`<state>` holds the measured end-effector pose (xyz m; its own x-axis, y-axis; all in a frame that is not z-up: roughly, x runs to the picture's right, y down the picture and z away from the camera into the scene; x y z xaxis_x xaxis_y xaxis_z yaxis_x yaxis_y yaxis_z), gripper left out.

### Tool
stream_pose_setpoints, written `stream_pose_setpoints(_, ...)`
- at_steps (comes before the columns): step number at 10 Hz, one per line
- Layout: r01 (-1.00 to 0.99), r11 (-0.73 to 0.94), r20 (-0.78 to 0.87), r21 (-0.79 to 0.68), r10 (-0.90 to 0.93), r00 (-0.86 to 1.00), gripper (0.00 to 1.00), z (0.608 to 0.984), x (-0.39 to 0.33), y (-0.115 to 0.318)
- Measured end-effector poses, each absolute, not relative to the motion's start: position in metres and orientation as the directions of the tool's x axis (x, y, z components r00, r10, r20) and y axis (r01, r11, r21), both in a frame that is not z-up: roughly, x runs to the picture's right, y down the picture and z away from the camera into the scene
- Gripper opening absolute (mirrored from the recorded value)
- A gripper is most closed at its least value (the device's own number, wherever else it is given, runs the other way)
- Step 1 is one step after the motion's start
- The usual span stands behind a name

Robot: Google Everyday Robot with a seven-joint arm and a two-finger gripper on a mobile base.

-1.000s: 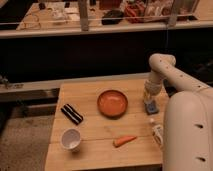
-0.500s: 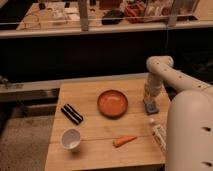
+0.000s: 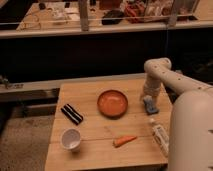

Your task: Place the white sponge in the ceramic cup

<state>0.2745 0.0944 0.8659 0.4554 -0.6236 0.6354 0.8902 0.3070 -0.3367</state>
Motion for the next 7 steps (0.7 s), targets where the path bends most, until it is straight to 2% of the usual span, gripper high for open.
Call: stream_pose_setpoints(7, 0.969, 0.216, 0.689, -0.117, -0.685, 0.236, 0.8, 0.872, 0.293, 0.088)
